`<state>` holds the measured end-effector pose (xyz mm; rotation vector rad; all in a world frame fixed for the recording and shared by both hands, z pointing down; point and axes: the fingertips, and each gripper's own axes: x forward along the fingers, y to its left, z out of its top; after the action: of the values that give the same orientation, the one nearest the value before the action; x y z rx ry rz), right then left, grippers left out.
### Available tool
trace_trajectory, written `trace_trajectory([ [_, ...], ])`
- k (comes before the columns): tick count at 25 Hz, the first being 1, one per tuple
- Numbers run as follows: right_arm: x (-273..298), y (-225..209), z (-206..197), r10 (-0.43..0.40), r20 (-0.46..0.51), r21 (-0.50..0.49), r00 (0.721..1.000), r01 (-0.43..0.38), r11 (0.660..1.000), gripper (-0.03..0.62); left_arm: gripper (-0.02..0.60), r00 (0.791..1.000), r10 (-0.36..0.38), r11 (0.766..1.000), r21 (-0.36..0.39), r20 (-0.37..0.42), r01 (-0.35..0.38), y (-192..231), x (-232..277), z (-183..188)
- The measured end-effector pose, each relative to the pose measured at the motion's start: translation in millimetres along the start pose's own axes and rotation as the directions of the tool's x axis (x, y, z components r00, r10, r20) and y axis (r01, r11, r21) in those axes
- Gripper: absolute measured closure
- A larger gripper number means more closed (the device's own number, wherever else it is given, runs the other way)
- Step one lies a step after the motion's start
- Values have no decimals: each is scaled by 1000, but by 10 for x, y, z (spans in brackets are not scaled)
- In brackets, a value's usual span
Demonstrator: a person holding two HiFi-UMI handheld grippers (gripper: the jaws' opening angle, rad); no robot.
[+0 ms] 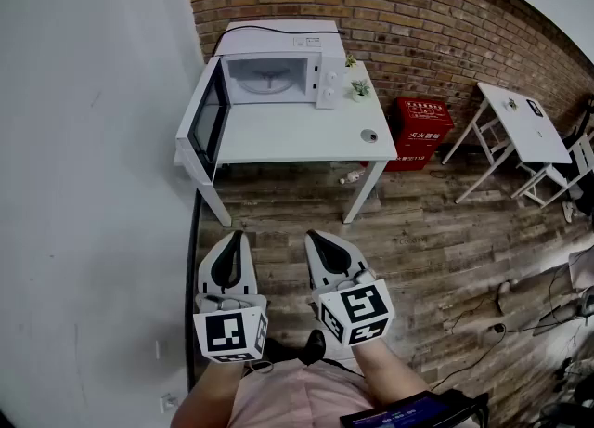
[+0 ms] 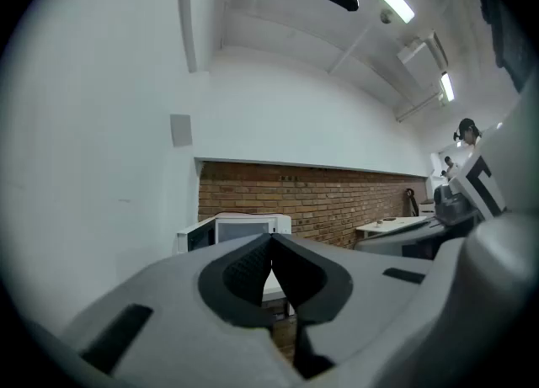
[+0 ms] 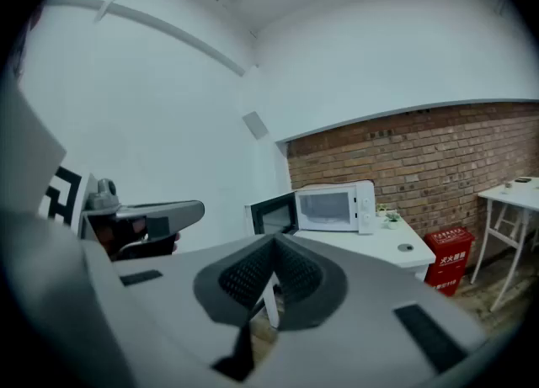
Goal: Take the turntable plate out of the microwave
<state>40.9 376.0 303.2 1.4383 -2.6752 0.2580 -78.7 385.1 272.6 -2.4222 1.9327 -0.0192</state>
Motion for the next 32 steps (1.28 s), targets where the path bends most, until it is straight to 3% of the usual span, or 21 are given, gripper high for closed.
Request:
trace_trajectory([
  [13, -90, -73, 55, -15, 47, 25, 999, 13, 1000, 588, 574, 1000, 18, 1000, 8, 2, -18, -60, -55, 0],
  [14, -93, -81, 55, -11, 47, 31, 999, 10, 999, 522, 543, 1000, 21, 1000, 6, 9, -21, -69, -62, 5],
  [15, -92, -87, 51, -7, 44, 34, 999, 5, 999, 477, 474, 1000, 23, 1000, 3, 15, -23, -77, -65, 10],
  [19, -111, -134, 44, -9, 41, 27, 999, 8, 1000, 474, 434, 999, 32, 999, 5, 17, -32, -109, -58, 13],
  [32, -206, -432, 7, 5, 31, 5, 1000, -5, 1000, 476, 439, 998, 66, 998, 1, 9, -66, -374, -22, -47],
])
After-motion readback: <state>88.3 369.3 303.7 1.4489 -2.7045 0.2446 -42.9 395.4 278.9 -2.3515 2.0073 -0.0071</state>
